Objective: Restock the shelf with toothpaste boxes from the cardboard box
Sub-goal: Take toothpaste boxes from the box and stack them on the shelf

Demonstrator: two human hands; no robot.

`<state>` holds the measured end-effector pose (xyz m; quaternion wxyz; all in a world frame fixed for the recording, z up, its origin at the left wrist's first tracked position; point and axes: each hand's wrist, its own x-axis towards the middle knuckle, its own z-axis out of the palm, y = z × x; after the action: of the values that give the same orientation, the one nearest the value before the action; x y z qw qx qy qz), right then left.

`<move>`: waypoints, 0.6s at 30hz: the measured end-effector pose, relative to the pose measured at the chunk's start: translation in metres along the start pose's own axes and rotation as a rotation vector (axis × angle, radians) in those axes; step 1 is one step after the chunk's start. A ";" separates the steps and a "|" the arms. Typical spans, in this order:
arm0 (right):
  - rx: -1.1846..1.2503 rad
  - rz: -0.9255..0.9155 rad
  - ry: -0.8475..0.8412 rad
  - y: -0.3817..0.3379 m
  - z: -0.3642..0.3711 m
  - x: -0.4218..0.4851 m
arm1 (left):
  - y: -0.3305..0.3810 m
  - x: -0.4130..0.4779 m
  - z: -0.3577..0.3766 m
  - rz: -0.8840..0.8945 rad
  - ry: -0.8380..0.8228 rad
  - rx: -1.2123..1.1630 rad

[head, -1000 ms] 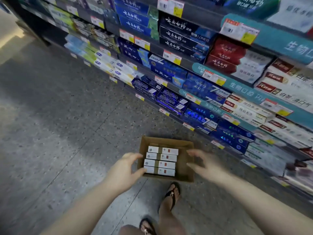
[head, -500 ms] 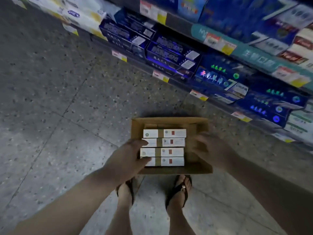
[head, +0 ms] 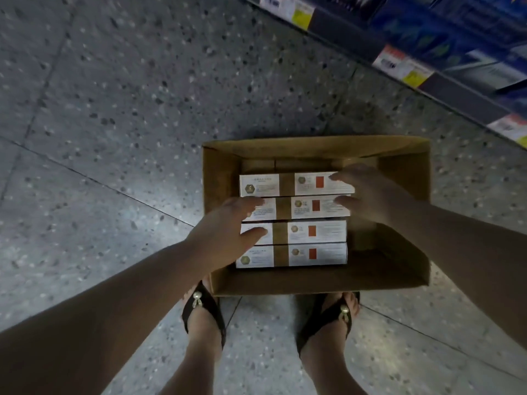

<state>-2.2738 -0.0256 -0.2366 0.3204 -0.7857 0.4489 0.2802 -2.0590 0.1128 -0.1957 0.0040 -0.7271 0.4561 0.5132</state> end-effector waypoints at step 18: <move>-0.150 -0.091 -0.030 0.028 0.019 0.061 | -0.030 0.063 0.024 0.032 -0.044 0.036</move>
<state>-2.2746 -0.0536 -0.3001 0.2796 -0.8230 0.3854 0.3098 -2.0531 0.1001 -0.2685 0.0190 -0.7080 0.4767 0.5206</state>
